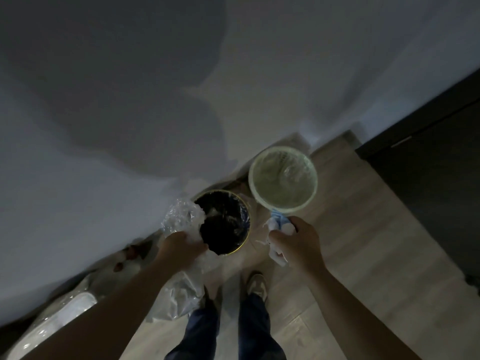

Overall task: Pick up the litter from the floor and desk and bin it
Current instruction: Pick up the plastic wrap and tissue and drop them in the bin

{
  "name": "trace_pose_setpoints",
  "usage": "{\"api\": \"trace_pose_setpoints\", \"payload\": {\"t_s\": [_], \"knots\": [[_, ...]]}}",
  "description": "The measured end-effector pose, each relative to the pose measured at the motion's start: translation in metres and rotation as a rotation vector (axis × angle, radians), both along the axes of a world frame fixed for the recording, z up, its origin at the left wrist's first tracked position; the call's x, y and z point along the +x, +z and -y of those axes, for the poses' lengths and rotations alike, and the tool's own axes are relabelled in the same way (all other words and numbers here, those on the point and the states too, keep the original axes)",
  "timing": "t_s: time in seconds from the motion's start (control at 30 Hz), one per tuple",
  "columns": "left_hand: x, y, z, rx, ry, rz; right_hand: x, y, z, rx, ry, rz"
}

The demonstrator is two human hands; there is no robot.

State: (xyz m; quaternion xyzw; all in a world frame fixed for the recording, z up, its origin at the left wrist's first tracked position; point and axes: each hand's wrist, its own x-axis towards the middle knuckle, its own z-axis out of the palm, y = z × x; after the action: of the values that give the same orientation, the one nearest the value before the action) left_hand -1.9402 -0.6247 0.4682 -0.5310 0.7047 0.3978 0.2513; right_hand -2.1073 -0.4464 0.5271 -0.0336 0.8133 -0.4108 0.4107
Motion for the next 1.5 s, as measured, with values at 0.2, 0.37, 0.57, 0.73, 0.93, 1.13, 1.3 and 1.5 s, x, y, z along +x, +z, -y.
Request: {"api": "trace_pose_setpoints", "payload": {"t_s": [0.2, 0.37, 0.57, 0.73, 0.93, 1.13, 1.3, 1.5], "knots": [[-0.014, -0.108, 0.003, 0.07, 0.018, 0.062, -0.002, -0.11, 0.009, 0.094, 0.043, -0.001], [-0.019, -0.184, 0.006, 0.131, 0.026, 0.098, 0.006, -0.187, 0.005, 0.138, 0.077, -0.016], [-0.032, -0.252, 0.012, 0.161, 0.006, 0.138, 0.01, -0.25, 0.009, 0.168, 0.13, -0.031], [-0.04, -0.292, 0.02, 0.158, 0.087, 0.119, 0.008, -0.28, 0.023, 0.166, 0.11, 0.002], [-0.049, -0.303, 0.033, -0.032, 0.038, 0.147, 0.008, -0.291, 0.04, 0.156, 0.125, 0.001], [-0.05, -0.3, 0.039, -0.286, 0.15, -0.052, 0.007, -0.286, 0.052, 0.145, 0.108, 0.025], [-0.053, -0.294, 0.045, -0.346, 0.206, -0.283, 0.008, -0.289, 0.057, 0.143, 0.065, 0.063], [-0.041, -0.29, 0.043, -0.252, 0.122, -0.258, 0.013, -0.288, 0.061, 0.153, 0.067, 0.03]]}}
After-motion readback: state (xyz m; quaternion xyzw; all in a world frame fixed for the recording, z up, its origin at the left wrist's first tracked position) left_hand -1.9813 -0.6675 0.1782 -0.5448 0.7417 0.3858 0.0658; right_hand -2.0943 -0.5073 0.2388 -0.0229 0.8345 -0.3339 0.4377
